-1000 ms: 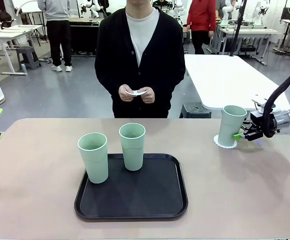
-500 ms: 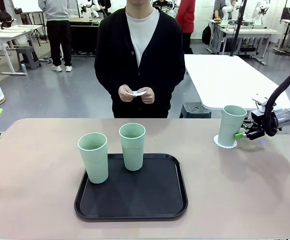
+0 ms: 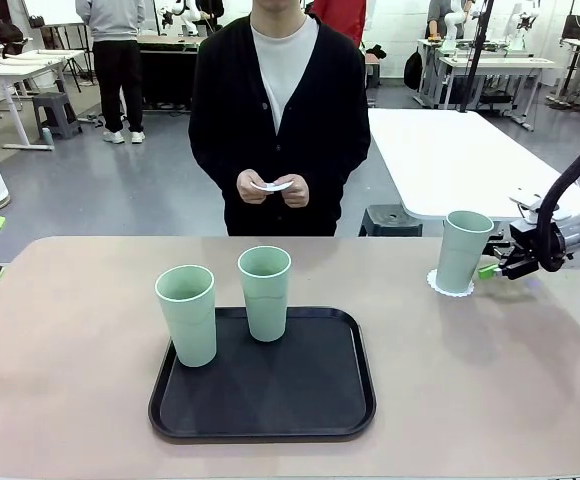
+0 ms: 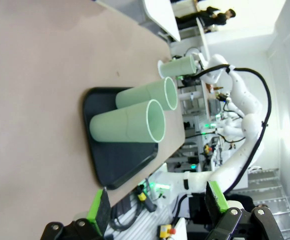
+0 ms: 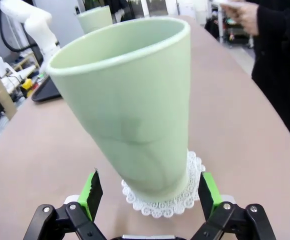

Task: Place coasters on the table and set cups on them.
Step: Pick up one Reusable plastic cup and place it on a coaster set by the human.

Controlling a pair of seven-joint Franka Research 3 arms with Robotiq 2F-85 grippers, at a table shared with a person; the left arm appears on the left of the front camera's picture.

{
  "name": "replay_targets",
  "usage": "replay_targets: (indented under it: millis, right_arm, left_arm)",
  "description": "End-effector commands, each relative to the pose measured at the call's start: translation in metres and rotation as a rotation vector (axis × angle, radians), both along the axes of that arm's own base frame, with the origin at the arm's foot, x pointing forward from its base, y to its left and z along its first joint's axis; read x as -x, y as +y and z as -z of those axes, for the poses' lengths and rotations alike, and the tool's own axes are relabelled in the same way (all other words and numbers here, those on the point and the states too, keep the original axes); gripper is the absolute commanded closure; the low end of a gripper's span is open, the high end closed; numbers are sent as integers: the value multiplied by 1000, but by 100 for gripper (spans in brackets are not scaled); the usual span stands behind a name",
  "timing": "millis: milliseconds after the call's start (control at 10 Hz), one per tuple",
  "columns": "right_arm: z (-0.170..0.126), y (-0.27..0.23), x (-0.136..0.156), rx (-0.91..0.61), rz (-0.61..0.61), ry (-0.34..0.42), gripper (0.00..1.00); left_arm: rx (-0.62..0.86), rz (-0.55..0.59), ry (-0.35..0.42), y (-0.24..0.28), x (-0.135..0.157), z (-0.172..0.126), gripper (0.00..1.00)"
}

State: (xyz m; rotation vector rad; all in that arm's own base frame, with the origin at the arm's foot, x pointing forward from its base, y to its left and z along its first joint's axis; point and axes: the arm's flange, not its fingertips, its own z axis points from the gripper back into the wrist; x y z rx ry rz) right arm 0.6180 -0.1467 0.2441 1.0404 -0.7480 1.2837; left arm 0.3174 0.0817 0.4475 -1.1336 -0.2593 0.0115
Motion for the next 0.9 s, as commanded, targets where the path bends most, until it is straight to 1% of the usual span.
replay_targets:
  millis: [0,100,200,300,400,500,600,700,800]
  right_arm:
    - [-15,-13,-1,183,12,70,0]
    - [-34,-20,7,324,47,132,0]
    - [-79,-9,33,491,53,131,0]
    - [-124,17,62,597,112,120,0]
    - [-165,45,86,700,150,160,0]
    - [-198,65,102,808,226,174,0]
    - [-226,87,118,899,291,171,0]
    - [-253,110,133,1026,396,212,0]
    - [-278,126,142,1080,492,212,0]
  left_arm:
    - [10,-1,-7,2,1,0,0]
    - [10,-1,-7,2,1,0,0]
    - [10,-1,-7,2,1,0,0]
    - [10,-1,-7,2,1,0,0]
    - [10,-1,-7,2,1,0,0]
    - [10,-1,-7,2,1,0,0]
    - [10,-1,-7,2,1,0,0]
    - [10,-1,-7,2,1,0,0]
    - [10,-1,-7,2,1,0,0]
